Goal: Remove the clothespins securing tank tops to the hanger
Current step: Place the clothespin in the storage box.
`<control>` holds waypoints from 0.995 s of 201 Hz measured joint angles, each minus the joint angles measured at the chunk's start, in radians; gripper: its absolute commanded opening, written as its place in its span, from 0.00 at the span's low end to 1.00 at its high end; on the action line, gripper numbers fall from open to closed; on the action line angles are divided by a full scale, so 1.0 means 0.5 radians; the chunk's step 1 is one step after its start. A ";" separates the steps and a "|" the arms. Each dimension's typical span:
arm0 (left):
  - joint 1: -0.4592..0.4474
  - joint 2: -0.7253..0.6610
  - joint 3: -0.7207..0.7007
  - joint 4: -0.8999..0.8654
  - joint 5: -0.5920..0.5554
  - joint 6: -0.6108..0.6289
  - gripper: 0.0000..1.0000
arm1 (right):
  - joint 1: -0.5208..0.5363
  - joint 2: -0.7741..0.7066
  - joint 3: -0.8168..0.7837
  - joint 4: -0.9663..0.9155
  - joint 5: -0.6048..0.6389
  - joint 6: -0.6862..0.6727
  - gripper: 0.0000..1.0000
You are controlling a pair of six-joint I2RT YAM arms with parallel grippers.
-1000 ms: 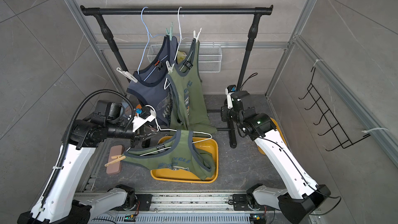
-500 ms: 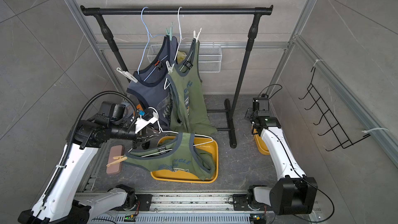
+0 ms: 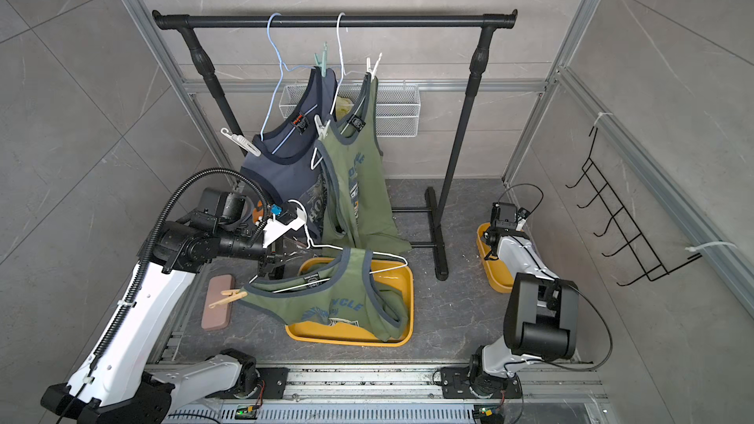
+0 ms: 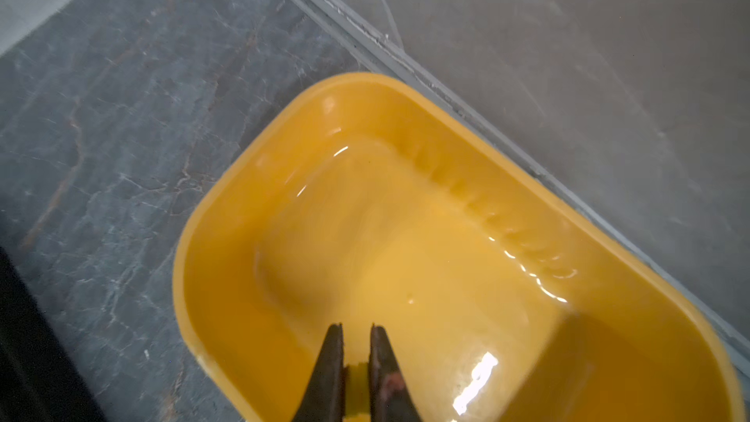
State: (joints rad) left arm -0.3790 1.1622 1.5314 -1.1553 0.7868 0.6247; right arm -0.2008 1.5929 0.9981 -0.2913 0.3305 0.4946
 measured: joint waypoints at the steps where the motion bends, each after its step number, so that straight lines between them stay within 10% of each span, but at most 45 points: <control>1: -0.001 0.000 -0.001 0.000 0.000 0.000 0.00 | 0.000 0.004 0.000 0.001 0.000 0.000 0.00; 70: -0.055 -0.001 -0.011 0.000 -0.034 0.009 0.00 | -0.054 0.169 -0.024 0.052 0.021 -0.040 0.05; 130: -0.077 -0.001 -0.039 0.001 -0.050 0.009 0.00 | -0.069 0.218 -0.031 0.070 0.018 -0.077 0.40; 200: -0.105 0.006 -0.039 0.002 -0.054 0.009 0.00 | -0.094 0.215 -0.029 0.063 -0.017 -0.082 0.48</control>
State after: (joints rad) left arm -0.4316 1.1652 1.5120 -1.1545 0.7597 0.6292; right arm -0.2478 1.7004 0.9836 -0.2596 0.3222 0.4534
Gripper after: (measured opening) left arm 0.062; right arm 0.477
